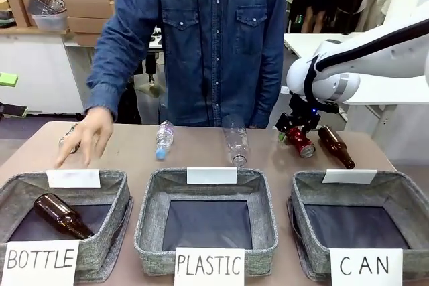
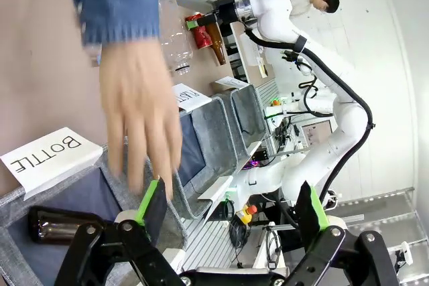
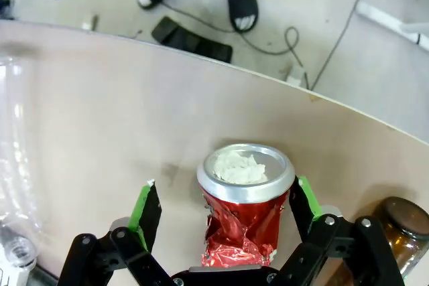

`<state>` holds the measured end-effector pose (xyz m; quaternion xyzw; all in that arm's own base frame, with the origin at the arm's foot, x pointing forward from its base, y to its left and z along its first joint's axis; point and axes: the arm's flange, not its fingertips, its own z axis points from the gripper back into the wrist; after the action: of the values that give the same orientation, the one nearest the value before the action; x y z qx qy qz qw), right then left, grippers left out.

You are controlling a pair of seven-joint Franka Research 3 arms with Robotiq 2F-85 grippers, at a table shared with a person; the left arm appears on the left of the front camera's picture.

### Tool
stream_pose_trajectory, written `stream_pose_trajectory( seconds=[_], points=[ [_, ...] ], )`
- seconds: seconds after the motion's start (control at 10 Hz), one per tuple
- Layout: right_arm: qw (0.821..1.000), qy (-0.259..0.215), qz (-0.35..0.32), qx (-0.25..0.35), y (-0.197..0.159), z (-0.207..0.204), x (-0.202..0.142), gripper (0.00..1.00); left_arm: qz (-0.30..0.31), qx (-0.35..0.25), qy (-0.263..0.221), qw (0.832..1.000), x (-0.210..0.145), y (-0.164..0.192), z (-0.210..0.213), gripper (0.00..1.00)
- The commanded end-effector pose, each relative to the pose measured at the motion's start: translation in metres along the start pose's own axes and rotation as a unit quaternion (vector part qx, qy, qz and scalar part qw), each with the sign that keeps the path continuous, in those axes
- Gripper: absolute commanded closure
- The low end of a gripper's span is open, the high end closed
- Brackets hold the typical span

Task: Sort the can waste into the basket.
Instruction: Pick up the can waste from the table and place it in the right Fabric basket.

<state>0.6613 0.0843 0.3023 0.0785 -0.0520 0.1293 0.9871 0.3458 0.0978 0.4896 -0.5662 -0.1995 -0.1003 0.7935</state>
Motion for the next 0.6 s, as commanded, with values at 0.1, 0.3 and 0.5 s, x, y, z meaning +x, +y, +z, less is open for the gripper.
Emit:
stream_pose_trajectory(
  seconds=[0.1,0.3,0.5],
  points=[
    [0.999,0.012,-0.018,-0.034,0.0014,0.0057,0.0025,0.59,-0.011,-0.009,-0.005,1.000,0.0024,-0.0016,0.0001,0.00],
    [0.999,0.013,-0.018,-0.039,0.0017,0.0063,0.0035,0.65,-0.011,-0.009,-0.005,1.000,0.0024,-0.0016,0.0001,0.00],
    [0.999,0.008,-0.020,-0.045,-0.0001,0.0102,0.0032,1.00,-0.011,-0.009,-0.005,1.000,0.0024,-0.0016,0.0001,0.00]
  ],
)
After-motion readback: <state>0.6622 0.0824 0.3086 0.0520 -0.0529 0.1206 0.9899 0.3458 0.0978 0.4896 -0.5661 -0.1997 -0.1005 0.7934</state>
